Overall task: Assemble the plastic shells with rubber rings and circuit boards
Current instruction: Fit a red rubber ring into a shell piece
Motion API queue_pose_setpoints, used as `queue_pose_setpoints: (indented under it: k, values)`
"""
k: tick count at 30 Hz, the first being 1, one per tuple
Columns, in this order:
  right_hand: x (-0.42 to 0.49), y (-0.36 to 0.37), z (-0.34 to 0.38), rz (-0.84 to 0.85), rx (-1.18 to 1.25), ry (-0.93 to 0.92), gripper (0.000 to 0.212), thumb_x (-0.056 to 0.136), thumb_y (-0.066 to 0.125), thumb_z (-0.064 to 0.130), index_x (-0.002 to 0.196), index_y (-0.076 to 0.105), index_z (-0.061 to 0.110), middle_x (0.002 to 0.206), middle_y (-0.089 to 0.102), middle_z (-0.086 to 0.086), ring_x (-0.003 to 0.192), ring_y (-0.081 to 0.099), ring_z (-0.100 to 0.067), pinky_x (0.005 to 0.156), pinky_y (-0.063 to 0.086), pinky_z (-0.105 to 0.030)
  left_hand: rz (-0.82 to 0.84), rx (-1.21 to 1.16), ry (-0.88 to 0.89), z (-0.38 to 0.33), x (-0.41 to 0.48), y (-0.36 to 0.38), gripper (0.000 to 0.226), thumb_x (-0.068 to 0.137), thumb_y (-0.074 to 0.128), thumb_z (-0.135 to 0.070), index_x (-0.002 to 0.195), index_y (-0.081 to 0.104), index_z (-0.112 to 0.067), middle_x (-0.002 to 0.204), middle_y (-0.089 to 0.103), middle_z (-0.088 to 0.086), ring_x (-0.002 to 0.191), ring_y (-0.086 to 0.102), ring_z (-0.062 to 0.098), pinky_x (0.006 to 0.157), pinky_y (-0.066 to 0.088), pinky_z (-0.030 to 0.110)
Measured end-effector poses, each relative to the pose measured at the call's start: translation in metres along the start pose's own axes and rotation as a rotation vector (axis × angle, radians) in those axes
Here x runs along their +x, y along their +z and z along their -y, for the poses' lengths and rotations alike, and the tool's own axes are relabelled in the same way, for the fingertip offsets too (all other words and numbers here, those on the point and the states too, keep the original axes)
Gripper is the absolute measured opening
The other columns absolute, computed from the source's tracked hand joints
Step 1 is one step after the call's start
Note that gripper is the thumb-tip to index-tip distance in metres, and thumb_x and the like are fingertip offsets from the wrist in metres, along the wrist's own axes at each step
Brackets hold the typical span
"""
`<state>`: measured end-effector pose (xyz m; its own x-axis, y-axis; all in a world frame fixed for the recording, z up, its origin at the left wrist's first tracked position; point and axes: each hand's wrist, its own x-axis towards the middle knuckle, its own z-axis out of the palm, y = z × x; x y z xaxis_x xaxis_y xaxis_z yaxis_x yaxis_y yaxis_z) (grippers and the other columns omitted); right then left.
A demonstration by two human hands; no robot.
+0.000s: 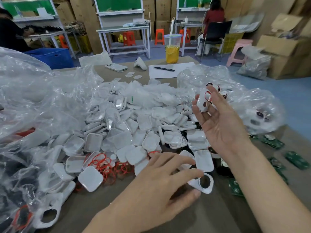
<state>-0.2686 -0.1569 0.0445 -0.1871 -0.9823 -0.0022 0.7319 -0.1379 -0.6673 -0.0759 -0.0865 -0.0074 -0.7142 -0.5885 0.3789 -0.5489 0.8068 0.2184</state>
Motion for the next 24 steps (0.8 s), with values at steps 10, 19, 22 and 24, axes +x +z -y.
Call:
queue_pose_setpoints:
  k: [10, 19, 22, 24]
  values:
    - [0.007, 0.000, -0.001, -0.064, -0.092, -0.049, 0.019, 0.096, 0.065, 0.019, 0.113, 0.058, 0.014, 0.082, 0.074, -0.004, 0.066, 0.067, -0.011, 0.057, 0.053, -0.016, -0.009, 0.110, 0.098, -0.035, 0.036, 0.029, 0.038, 0.100, 0.046, -0.043, 0.128, 0.064, -0.025, 0.118, 0.063, -0.006, 0.107, 0.057, 0.018, 0.094, 0.044, 0.034]
    - [0.008, -0.008, 0.007, -0.018, -0.052, 0.014, 0.028, 0.101, 0.045, 0.036, 0.107, 0.064, 0.016, 0.096, 0.076, -0.010, 0.065, 0.070, -0.015, 0.049, 0.051, -0.019, -0.147, 0.317, -0.038, -0.045, 0.062, 0.048, 0.010, 0.084, 0.069, -0.031, 0.078, 0.068, -0.023, 0.089, 0.059, -0.003, 0.078, 0.051, 0.020, 0.073, 0.032, 0.033]
    - [0.008, -0.010, 0.005, -0.005, -0.082, 0.004, 0.030, 0.101, 0.042, 0.037, 0.109, 0.063, 0.017, 0.094, 0.076, -0.010, 0.061, 0.067, -0.014, 0.047, 0.048, -0.020, -0.159, 0.277, -0.043, -0.043, 0.059, 0.043, 0.014, 0.088, 0.062, -0.034, 0.082, 0.067, -0.022, 0.091, 0.061, -0.003, 0.083, 0.055, 0.020, 0.077, 0.039, 0.033]
    - [0.008, -0.010, 0.003, -0.010, -0.101, -0.002, 0.033, 0.102, 0.040, 0.038, 0.109, 0.064, 0.018, 0.092, 0.076, -0.009, 0.059, 0.066, -0.014, 0.047, 0.046, -0.020, -0.158, 0.217, -0.048, -0.037, 0.053, 0.033, 0.022, 0.091, 0.055, -0.039, 0.090, 0.069, -0.022, 0.092, 0.062, -0.005, 0.087, 0.057, 0.019, 0.081, 0.043, 0.032]
